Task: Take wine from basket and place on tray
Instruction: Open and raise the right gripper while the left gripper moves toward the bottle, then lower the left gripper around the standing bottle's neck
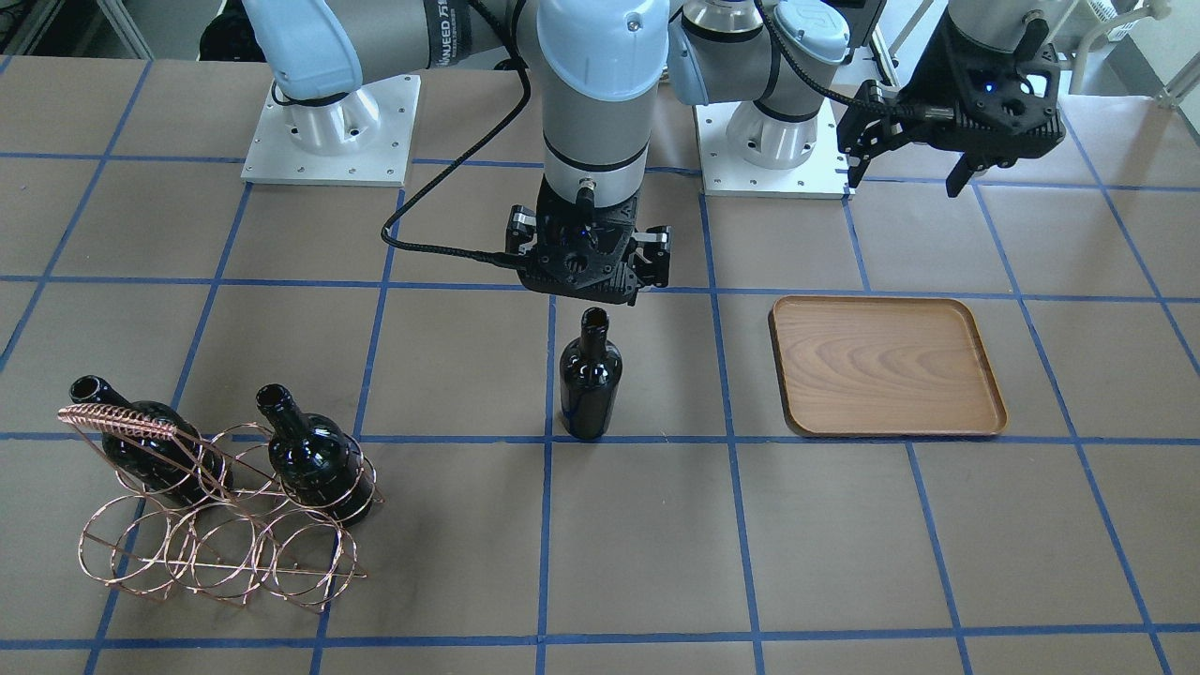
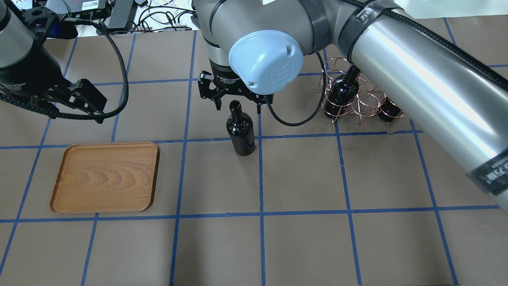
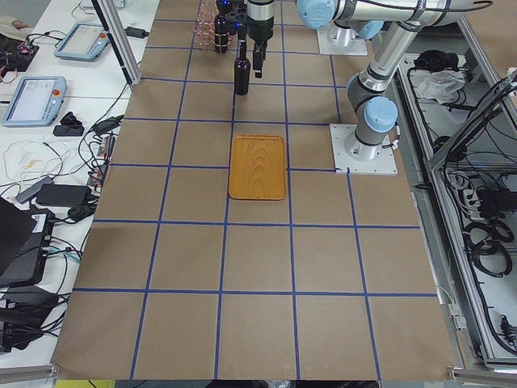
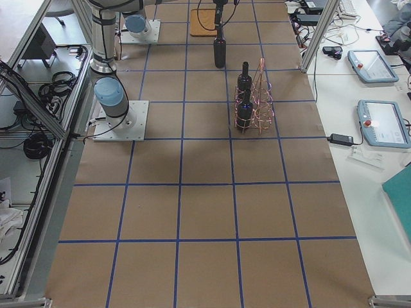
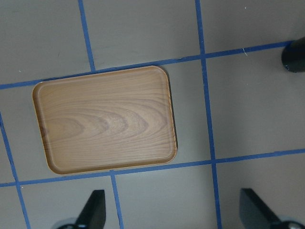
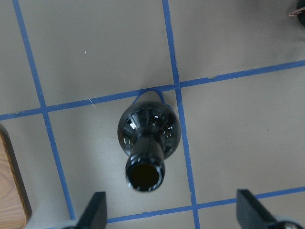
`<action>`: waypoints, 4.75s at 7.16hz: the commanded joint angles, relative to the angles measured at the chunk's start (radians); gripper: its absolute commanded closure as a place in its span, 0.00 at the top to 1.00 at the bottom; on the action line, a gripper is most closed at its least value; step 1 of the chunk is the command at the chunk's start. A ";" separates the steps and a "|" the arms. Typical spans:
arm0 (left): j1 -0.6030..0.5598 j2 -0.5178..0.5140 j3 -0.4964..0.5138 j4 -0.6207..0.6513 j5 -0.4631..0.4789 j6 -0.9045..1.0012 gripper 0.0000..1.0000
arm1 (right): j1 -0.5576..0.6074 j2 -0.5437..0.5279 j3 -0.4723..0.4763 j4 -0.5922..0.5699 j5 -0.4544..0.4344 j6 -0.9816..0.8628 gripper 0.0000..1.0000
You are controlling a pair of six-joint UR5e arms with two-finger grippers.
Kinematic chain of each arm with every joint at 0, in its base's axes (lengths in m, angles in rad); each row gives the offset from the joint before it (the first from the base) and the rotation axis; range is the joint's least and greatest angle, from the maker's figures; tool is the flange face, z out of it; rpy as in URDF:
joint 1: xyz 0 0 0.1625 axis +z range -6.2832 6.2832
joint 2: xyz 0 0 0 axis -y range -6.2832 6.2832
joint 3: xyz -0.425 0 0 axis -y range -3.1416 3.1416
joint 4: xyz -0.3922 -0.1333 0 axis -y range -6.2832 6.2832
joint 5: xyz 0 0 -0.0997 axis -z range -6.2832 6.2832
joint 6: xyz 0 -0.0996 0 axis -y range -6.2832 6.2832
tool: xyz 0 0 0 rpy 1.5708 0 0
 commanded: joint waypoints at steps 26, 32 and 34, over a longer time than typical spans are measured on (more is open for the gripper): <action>-0.479 -0.420 0.033 0.471 -0.115 -0.164 0.78 | -0.413 -0.324 0.191 -0.006 -0.010 -0.501 1.00; -0.479 -0.413 0.047 0.444 -0.111 -0.158 0.67 | -0.379 -0.312 0.191 -0.012 -0.056 -0.400 1.00; -0.478 -0.407 0.048 0.443 -0.111 -0.158 0.90 | -0.464 -0.321 0.183 -0.007 -0.088 -0.493 1.00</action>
